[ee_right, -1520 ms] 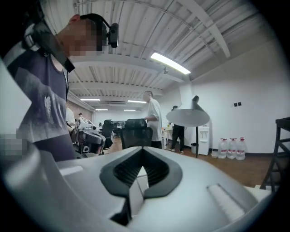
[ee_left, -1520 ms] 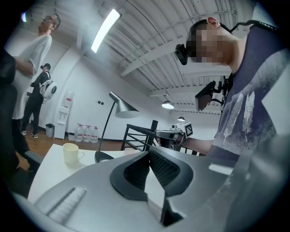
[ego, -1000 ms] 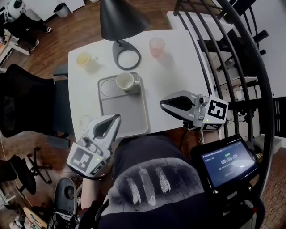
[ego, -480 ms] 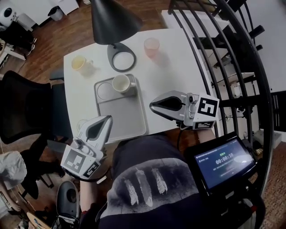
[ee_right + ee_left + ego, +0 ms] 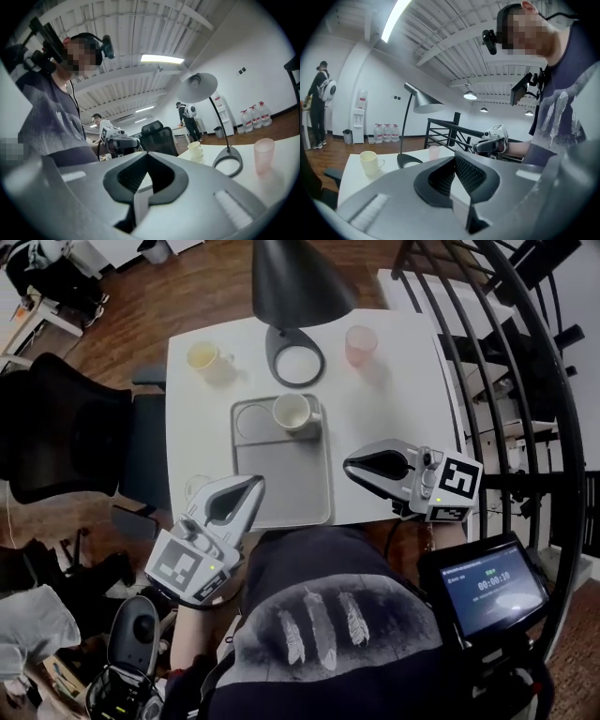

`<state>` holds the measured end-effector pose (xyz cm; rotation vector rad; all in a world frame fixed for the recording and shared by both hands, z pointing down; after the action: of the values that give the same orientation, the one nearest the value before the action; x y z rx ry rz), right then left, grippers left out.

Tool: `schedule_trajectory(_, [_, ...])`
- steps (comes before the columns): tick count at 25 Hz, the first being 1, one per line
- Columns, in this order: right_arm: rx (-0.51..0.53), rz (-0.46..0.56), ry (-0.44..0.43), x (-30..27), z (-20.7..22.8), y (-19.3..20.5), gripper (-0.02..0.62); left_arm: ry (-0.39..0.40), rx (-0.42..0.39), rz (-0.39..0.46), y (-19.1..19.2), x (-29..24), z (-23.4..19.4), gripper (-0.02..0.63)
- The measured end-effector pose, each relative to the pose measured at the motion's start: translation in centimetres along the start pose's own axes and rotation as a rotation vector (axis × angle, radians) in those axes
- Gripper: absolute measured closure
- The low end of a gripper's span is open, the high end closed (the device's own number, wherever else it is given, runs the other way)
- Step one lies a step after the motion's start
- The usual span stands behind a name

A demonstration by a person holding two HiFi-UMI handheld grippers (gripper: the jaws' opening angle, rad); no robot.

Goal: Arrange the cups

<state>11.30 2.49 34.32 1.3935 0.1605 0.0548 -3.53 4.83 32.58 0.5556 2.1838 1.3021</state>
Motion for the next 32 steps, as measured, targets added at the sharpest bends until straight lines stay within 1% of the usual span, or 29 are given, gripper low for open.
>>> schedule_trajectory(3, [-0.013, -0.013, -0.021, 0.3, 0.5, 0.4, 0.592, -0.061, -0.015, 0.035, -0.7, 0.3, -0.4, 0.591])
schedule_trajectory(6, [-0.021, -0.008, -0.032, -0.1, 0.4, 0.3, 0.592, -0.111, -0.034, 0.053, -1.3, 1.7, -0.9, 0.591])
schedule_trajectory(9, [-0.026, -0.022, -0.051, -1.1, 0.1, 0.5, 0.592, -0.168, -0.059, 0.064, -1.4, 3.2, -1.8, 0.591])
schedule_trajectory(12, [-0.023, -0.035, -0.07, -2.0, 0.0, 0.6, 0.592, -0.23, -0.066, 0.06, -1.9, 4.5, -2.7, 0.591])
schedule_trajectory(15, [-0.026, -0.049, -0.083, -2.6, -0.2, 0.7, 0.592, -0.292, -0.084, 0.065, -0.8, 6.4, -3.8, 0.591])
schedule_trajectory(21, [-0.03, -0.087, -0.11, -3.5, -0.5, 1.1, 0.592, -0.44, -0.109, 0.068, -0.1, 10.3, -5.9, 0.589])
schedule_trajectory(24, [-0.035, -0.094, -0.122, -4.0, -0.6, 1.2, 0.592, -0.495, -0.097, 0.064, 0.6, 12.1, -6.7, 0.587])
schedule_trajectory(25, [-0.037, -0.098, -0.127, -4.2, -0.7, 1.3, 0.592, -0.506, -0.09, 0.059, 0.8, 12.5, -6.9, 0.552])
schedule_trajectory(26, [-0.038, -0.1, -0.13, -4.4, -0.7, 1.3, 0.592, -0.516, -0.087, 0.05, 1.0, 12.8, -7.1, 0.493])
schedule_trajectory(27, [-0.039, -0.101, -0.131, -4.6, -0.6, 1.3, 0.592, -0.52, -0.086, 0.041, 1.3, 13.0, -7.3, 0.413])
schedule_trajectory(29, [-0.04, -0.104, -0.137, -5.0, -0.6, 1.4, 0.592, -0.514, -0.093, 0.031, 2.0, 13.0, -7.5, 0.216])
schedule_trajectory(31, [-0.039, -0.108, -0.144, -5.4, -0.7, 1.4, 0.592, -0.511, -0.105, 0.021, 2.6, 13.1, -7.8, 0.123])
schedule_trajectory(32, [-0.04, -0.112, -0.148, -5.5, -0.7, 1.4, 0.592, -0.512, -0.107, 0.012, 3.0, 13.2, -8.0, 0.093])
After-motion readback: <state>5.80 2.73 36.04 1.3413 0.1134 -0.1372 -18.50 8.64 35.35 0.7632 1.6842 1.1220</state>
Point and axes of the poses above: the fingertips, and each gripper's own axes: x backward along the fingers, z to its right, y out of its underside, the point moved 2 cm from there along x, backward along the fingers, and after that the axes turned 11 degrees about x, right-handed, at the moved point
